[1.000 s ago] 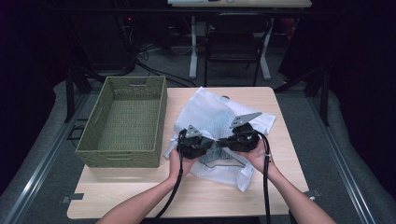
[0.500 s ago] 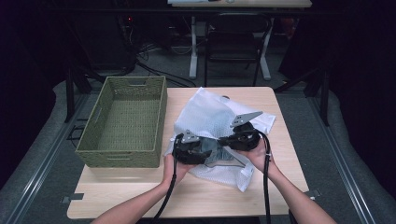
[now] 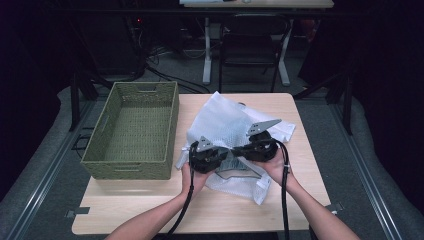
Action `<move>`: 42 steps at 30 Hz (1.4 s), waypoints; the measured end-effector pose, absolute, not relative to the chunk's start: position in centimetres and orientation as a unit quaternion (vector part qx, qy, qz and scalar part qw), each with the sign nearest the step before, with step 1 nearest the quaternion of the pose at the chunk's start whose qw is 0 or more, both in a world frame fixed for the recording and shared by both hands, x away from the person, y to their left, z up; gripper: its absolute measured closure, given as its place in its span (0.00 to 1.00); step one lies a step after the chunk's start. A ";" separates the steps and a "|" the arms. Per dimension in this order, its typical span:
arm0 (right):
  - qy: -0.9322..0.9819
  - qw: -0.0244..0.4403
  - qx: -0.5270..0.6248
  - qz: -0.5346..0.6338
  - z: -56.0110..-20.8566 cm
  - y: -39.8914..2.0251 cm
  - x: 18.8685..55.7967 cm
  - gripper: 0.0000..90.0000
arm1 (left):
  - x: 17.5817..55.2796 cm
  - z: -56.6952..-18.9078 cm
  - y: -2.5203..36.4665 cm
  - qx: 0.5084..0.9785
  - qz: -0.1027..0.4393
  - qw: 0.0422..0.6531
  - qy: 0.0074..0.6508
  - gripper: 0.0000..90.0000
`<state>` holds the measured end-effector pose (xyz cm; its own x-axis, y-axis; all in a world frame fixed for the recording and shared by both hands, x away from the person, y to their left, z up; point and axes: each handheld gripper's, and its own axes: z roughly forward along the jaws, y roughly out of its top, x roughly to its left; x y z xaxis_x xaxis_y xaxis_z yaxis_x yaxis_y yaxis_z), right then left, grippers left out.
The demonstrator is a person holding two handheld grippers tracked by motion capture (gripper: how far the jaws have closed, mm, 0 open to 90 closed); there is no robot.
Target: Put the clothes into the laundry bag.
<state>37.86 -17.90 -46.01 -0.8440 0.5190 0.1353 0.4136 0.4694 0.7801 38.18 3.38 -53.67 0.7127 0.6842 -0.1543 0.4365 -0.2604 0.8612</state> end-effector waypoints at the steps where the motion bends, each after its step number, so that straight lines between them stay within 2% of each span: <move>1: 0.852 0.058 0.271 0.444 -45.8 -17.9 37.8 0.99 | 38.3 -53.3 3.2 0.776 0.133 0.500 0.361 0.82; 5: 0.841 0.049 0.270 0.466 -45.1 -18.4 37.7 0.99 | 38.9 -53.4 2.5 0.761 0.157 0.510 0.369 0.82; 9: 0.852 0.048 0.284 0.437 -46.2 -18.5 38.0 0.99 | 39.7 -54.8 2.2 0.773 0.141 0.494 0.372 0.79; 16: 0.855 0.053 0.287 0.428 -46.4 -18.7 38.2 0.99 | 39.2 -54.2 2.7 0.798 0.124 0.473 0.352 0.53; 20: 0.854 0.056 0.288 0.429 -46.3 -18.8 38.1 0.99 | 38.6 -54.3 3.1 0.801 0.116 0.472 0.350 0.50; 24: 0.854 0.056 0.288 0.430 -46.3 -18.7 38.1 0.99 | 38.6 -55.2 2.9 0.807 0.118 0.461 0.350 0.53; 28: 0.856 0.054 0.286 0.428 -46.5 -18.6 38.2 0.99 | 38.8 -55.7 2.4 0.805 0.119 0.460 0.355 0.71; 30: 0.855 0.052 0.287 0.429 -46.6 -18.6 38.2 0.99 | 38.8 -55.8 2.3 0.801 0.122 0.464 0.357 0.76; 37: 0.845 0.042 0.277 0.456 -45.7 -18.7 37.8 0.99 | 39.2 -54.4 2.2 0.756 0.150 0.509 0.384 0.78; 40: 0.843 0.044 0.275 0.460 -45.4 -18.9 37.8 0.99 | 39.8 -54.8 1.5 0.762 0.156 0.500 0.381 0.77; 42: 0.847 0.044 0.287 0.446 -46.0 -19.2 38.1 0.99 | 40.2 -55.3 1.5 0.769 0.145 0.491 0.382 0.73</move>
